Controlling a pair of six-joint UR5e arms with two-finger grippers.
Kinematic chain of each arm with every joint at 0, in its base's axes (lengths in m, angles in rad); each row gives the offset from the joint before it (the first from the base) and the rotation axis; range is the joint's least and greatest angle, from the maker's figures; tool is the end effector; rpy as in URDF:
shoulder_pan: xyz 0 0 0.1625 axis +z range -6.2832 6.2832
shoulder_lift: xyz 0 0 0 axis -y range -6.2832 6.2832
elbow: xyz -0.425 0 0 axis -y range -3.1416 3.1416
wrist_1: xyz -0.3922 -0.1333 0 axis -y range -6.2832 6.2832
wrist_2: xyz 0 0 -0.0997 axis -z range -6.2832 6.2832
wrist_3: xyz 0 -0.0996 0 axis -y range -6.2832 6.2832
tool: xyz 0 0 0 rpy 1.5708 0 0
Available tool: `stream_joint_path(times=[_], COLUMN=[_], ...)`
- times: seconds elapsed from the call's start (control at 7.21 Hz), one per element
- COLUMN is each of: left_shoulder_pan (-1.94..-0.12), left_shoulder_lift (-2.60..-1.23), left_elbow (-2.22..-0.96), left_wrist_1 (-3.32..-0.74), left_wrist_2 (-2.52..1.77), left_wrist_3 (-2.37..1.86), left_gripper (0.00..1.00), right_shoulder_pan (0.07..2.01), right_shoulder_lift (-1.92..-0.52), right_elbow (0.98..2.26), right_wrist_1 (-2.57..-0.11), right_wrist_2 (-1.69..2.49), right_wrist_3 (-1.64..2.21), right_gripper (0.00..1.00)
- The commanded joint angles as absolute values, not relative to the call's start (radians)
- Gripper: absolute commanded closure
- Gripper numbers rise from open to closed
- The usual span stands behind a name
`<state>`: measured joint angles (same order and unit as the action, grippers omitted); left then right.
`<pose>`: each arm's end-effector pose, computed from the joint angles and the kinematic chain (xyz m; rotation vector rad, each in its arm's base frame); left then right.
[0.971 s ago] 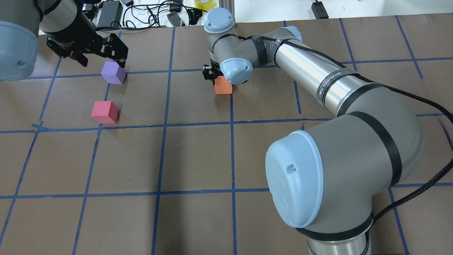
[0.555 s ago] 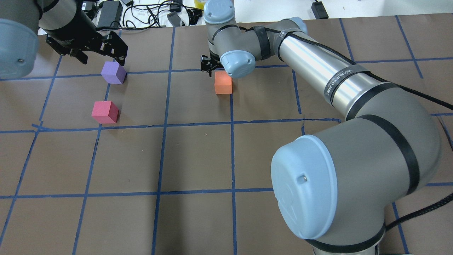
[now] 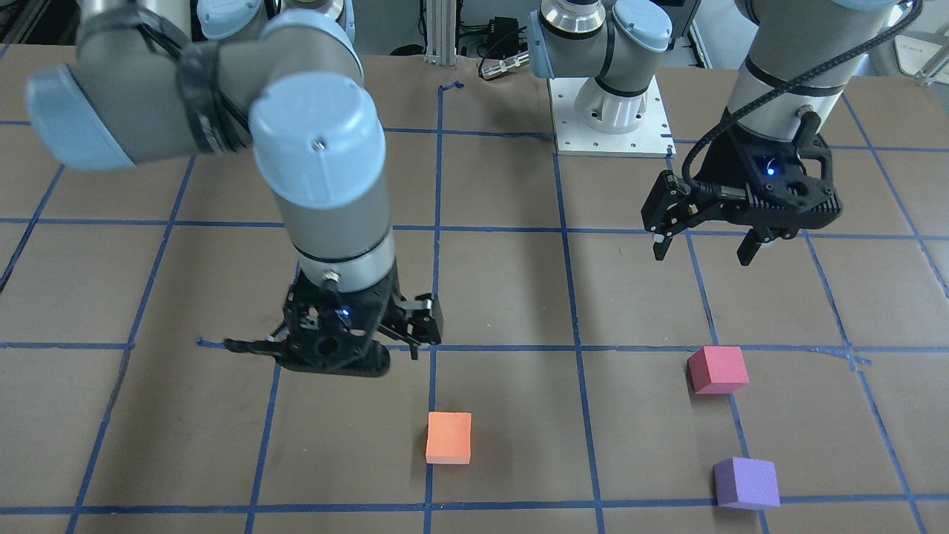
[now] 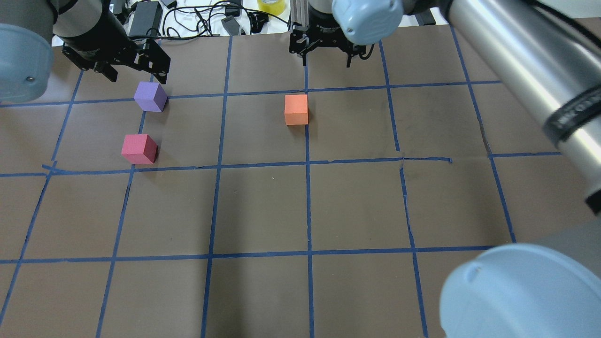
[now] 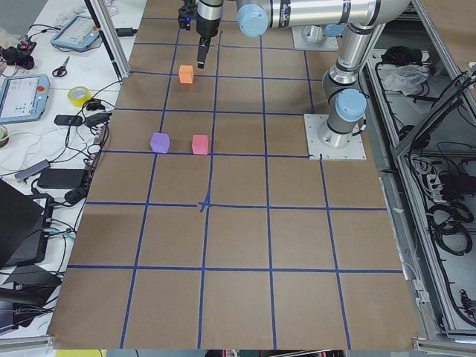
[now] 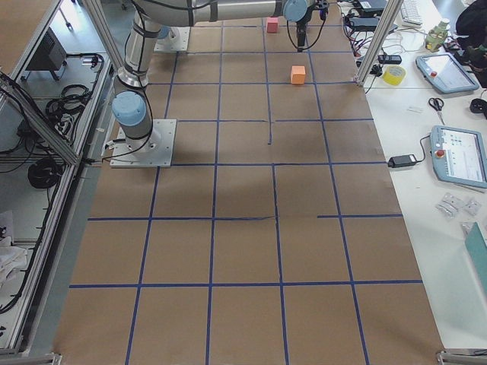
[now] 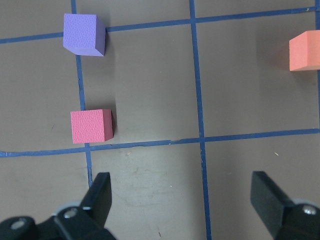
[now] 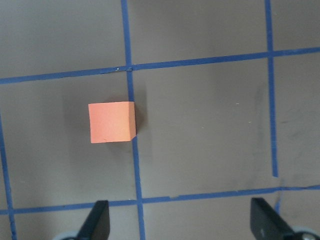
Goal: Arrange blocks in a line
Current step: 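Move the left gripper to the orange cube while the right arm withdraws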
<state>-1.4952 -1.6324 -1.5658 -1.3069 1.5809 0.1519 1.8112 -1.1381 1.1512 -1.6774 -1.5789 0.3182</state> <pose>-0.0914 -0.5443 0.4876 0.1163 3.0896 -0.3178 0.2903 -0.6279 0.4533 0.1219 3.1179 -0.1438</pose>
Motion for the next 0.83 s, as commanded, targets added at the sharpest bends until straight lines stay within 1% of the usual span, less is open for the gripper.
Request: stream_joint_path(times=[0.0, 0.14, 0.28, 0.42, 0.55, 0.69], left_shoulder_pan=[-1.523, -1.576, -1.63, -1.679, -1.693, -1.716], left_shoulder_lift=[-1.672, -1.708, -1.756, -1.808, -1.874, -1.943], left_elbow=[-1.565, -1.546, -1.533, -1.526, -1.499, -1.439], left_wrist_1=[-1.269, -1.202, -1.195, -1.18, -1.055, -1.052], left_wrist_2=[1.562, 1.518, 1.516, 1.517, 1.508, 1.517], left_wrist_3=[0.032, -0.063, -0.121, -0.164, -0.182, -0.189], left_gripper=[0.0, 0.0, 0.0, 0.0, 0.0, 0.0], right_shoulder_pan=[1.711, 1.685, 1.68, 1.68, 1.68, 1.678], right_shoulder_lift=[-1.312, -1.368, -1.423, -1.457, -1.459, -1.457], right_elbow=[1.186, 1.245, 1.332, 1.382, 1.384, 1.384], right_wrist_1=[-1.489, -1.48, -1.503, -1.546, -1.555, -1.555], right_wrist_2=[-1.58, -1.577, -1.577, -1.585, -1.574, -1.572], right_wrist_3=[0.18, 0.154, 0.14, 0.143, 0.144, 0.141], right_gripper=[0.0, 0.0, 0.0, 0.0, 0.0, 0.0])
